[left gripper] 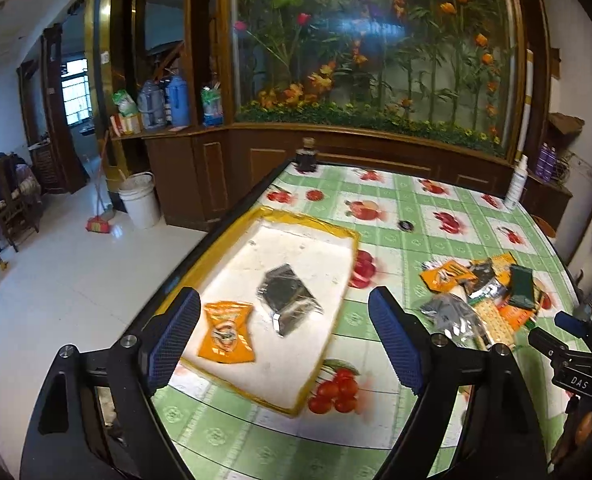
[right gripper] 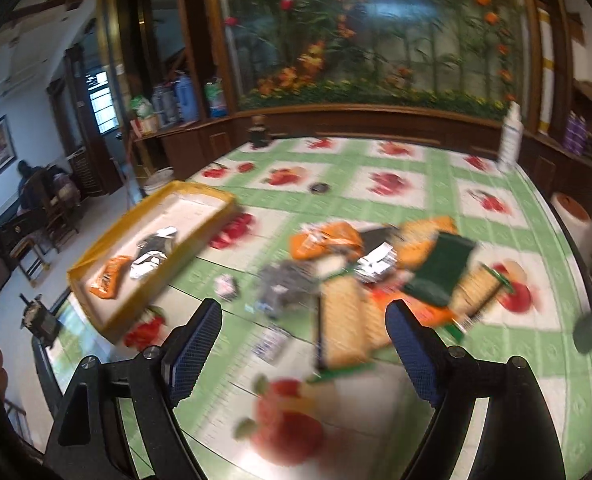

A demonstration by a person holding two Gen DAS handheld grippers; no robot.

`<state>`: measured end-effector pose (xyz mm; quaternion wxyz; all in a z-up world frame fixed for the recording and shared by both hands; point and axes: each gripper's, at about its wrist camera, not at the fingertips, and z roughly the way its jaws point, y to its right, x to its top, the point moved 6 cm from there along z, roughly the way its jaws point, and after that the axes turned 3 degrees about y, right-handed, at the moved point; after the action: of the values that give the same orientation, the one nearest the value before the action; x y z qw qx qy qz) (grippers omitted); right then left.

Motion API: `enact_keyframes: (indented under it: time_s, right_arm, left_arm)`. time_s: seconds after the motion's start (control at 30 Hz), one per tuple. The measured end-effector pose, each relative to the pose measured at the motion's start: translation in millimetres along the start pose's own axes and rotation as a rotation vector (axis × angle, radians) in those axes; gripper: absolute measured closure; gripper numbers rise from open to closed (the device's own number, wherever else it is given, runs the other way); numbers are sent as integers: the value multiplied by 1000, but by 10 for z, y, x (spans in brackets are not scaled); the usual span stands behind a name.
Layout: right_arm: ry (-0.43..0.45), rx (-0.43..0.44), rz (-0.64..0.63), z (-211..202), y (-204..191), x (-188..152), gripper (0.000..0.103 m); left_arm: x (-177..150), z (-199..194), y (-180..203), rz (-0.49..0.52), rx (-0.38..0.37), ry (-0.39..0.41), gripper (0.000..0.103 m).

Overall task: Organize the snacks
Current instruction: 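Withdraw both tools from the tray back toward the snack pile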

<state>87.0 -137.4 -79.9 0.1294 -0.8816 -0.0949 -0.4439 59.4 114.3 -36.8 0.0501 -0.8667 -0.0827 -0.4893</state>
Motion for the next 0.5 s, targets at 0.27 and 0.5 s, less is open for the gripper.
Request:
enact_keyframes:
  time_s: [0.27, 0.5]
  right_arm:
    - [-22, -88, 122, -229, 665, -377, 15]
    - [13, -107, 151, -421, 844, -422, 15]
  left_arm:
    - [-64, -130, 676, 123, -72, 3, 16]
    - [-31, -309, 1080, 208, -94, 42, 16]
